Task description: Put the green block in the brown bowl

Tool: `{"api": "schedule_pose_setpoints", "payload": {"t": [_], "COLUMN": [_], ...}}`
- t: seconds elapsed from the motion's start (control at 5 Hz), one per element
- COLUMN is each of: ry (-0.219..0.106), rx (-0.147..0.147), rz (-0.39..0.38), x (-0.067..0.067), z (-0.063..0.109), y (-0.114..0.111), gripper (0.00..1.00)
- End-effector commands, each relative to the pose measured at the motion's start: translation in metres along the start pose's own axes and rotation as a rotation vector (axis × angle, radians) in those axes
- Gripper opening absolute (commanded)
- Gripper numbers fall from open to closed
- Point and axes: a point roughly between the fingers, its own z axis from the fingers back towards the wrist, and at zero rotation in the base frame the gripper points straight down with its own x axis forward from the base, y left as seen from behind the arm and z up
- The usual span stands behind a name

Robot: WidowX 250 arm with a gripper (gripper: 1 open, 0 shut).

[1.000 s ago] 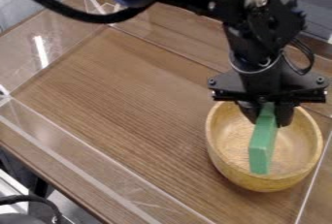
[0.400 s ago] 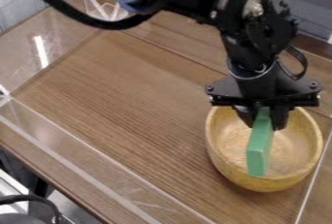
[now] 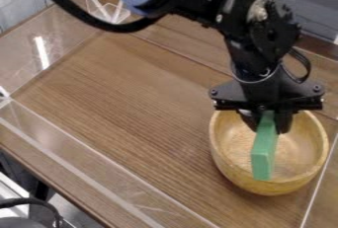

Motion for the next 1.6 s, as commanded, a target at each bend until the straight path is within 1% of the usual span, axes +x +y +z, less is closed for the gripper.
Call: {"api": "schedule_pose_setpoints", "payload": {"t": [0.0, 1.4], "ry": [-0.024, -0.002], "rx": [-0.019, -0.015], "rz": [0.013, 0.043], "x": [0.007, 0.011], "z": [0.002, -0.015], "y": [-0.002, 0.006], "gripper": [0.00, 0.00]}}
